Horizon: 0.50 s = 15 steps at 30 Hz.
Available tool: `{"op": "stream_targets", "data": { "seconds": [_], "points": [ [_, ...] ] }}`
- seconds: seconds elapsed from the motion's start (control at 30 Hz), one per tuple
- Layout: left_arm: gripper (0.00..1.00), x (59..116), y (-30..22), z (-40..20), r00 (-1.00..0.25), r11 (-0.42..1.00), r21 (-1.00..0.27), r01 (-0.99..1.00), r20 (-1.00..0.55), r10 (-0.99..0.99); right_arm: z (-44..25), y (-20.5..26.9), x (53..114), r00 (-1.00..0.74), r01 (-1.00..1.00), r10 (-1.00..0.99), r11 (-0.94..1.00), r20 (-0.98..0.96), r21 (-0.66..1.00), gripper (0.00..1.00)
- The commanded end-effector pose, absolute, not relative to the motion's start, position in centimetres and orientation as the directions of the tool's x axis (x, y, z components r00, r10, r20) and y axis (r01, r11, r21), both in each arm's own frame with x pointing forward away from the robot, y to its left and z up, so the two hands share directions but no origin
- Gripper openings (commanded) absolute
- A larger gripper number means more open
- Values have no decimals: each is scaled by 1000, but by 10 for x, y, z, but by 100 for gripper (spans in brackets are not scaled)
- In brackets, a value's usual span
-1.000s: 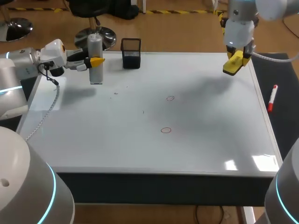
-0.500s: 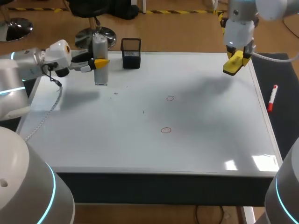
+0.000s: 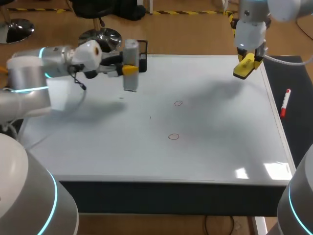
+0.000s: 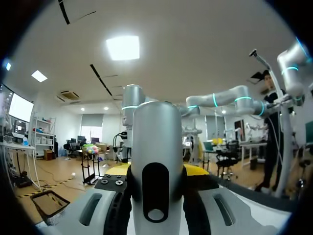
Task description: Pick up the inspection probe, press it on each red-marked spot on the whiteboard one by one, put down the probe, pick up the eraser, and wipe off all the red marks.
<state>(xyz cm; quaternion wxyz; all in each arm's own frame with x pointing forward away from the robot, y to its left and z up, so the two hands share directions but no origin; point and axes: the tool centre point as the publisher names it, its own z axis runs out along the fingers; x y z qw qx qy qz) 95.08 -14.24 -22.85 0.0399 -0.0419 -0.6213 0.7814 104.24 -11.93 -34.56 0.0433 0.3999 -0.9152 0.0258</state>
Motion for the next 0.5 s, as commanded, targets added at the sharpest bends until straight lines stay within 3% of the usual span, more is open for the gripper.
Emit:
{"op": "stream_targets", "data": {
  "seconds": [0.03, 0.5],
  "points": [
    [0, 949, -174, -228, -985, -223, -975, -13, -26, 170, -345, -120, 1042, -675, -735, -731, 677, 102, -15, 0],
    [0, 926, -255, -248, -957, -258, -964, -69, -9, 291, -345, -120, 1042, -675, -735, -731, 677, 102, -15, 0]
  ]
}}
